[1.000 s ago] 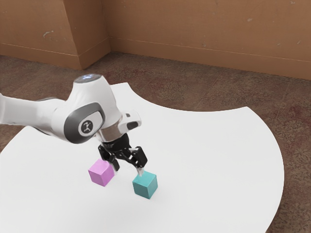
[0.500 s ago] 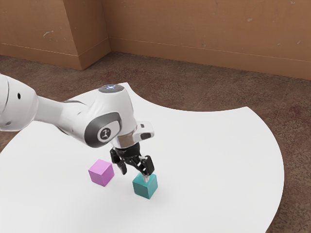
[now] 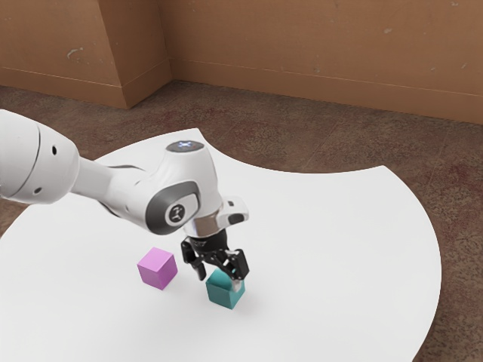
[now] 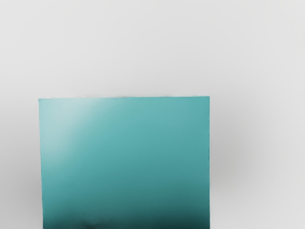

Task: Pick up the blue block with one arm, and put the blue block on the pink block with one arm

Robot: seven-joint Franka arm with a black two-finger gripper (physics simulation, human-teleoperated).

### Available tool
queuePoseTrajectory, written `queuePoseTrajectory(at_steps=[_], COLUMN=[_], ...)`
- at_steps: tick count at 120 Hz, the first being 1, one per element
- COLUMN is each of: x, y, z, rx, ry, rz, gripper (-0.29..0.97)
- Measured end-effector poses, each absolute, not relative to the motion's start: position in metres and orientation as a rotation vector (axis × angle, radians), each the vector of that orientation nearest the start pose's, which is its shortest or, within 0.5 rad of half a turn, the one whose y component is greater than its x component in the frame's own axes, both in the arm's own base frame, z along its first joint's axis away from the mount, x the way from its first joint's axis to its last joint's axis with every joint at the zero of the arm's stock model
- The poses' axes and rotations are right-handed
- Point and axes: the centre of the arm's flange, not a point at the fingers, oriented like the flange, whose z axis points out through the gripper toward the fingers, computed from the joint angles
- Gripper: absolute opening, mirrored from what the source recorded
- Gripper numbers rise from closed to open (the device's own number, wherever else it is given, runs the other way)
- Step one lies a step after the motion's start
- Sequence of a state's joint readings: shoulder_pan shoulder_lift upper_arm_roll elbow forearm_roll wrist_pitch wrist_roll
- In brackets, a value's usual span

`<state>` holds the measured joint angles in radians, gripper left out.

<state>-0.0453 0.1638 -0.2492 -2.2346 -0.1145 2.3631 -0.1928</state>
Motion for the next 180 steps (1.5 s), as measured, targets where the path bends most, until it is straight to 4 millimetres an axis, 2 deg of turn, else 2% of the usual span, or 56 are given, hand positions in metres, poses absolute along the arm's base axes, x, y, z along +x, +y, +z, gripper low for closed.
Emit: queuePoseTrajectory(at_steps=[34,85,135,151,157,162,171,180], x=[0.528,0.530,0.535,0.535,0.534,0.536,0.539,0.532], y=[-0.154,-0.161,-0.157,-0.156,-0.153,-0.140,-0.101,-0.075], z=[0.287,0.263,0.264,0.281,0.299,0.319,0.342,0.373], rx=[-3.218,-3.209,-3.203,-3.182,-3.170,-3.153,-3.115,-3.087], ry=[0.066,0.098,0.097,0.126,0.128,0.102,0.024,-0.029], rz=[0.094,0.134,0.095,0.049,0.014,-0.026,-0.060,-0.097], gripper=[0.68,0.64,0.40,0.33,0.31,0.31,0.34,0.36])
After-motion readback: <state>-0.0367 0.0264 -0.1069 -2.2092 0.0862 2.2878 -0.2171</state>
